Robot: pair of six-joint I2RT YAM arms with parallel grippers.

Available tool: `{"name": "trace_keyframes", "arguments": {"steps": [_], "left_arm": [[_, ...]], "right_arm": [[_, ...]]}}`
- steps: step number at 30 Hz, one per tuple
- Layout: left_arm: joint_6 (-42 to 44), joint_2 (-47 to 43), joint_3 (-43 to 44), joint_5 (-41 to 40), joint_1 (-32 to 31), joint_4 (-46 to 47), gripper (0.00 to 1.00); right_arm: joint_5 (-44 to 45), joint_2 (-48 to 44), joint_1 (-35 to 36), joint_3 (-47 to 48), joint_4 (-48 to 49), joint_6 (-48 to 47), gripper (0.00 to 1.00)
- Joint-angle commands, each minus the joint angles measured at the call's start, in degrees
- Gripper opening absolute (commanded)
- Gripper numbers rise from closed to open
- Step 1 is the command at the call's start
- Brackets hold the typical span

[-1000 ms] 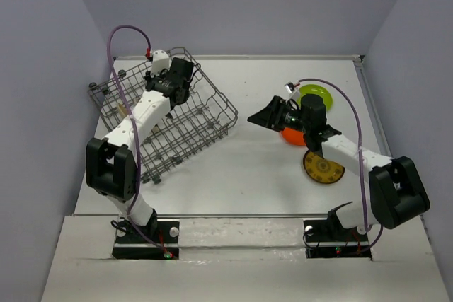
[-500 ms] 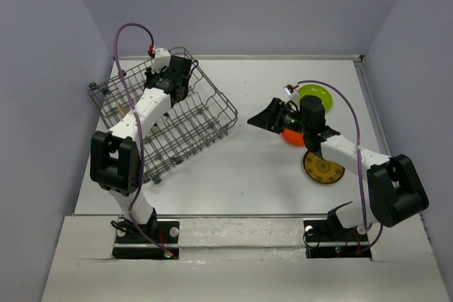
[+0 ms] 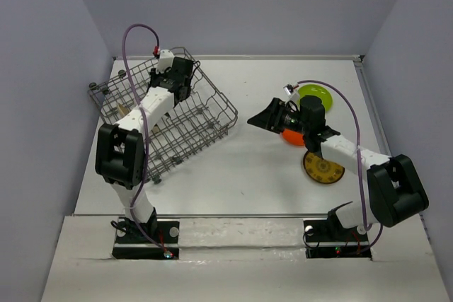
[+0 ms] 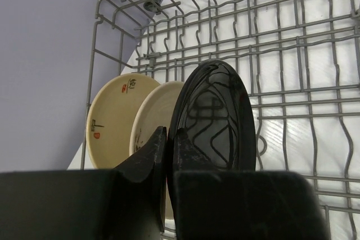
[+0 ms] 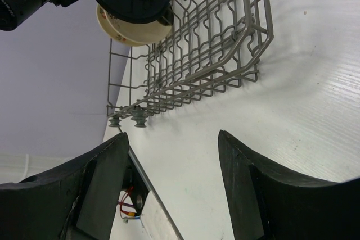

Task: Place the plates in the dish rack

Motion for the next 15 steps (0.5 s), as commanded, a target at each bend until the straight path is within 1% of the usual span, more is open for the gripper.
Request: {"name": "trace_keyframes", "arguments": {"steps": [1, 9, 15], "left_arm": [[0.25, -0.03, -1.00, -3.02, 0.59, 2.09, 0.05], [1.83, -2.13, -4.16, -1.97, 1.29, 4.37, 0.05], [1.75, -0.21, -4.60, 0.14, 1.29, 5.43, 0.05]], "right_arm": [[-0.59, -0.55, 0.44, -0.84, 3.27, -0.99, 0.70], [-0.76, -0.03, 0.44, -0.93, 3.71, -0.73, 0.70], [-1.03, -0.20, 0.44, -1.11, 4.15, -0.73, 0.70]]}}
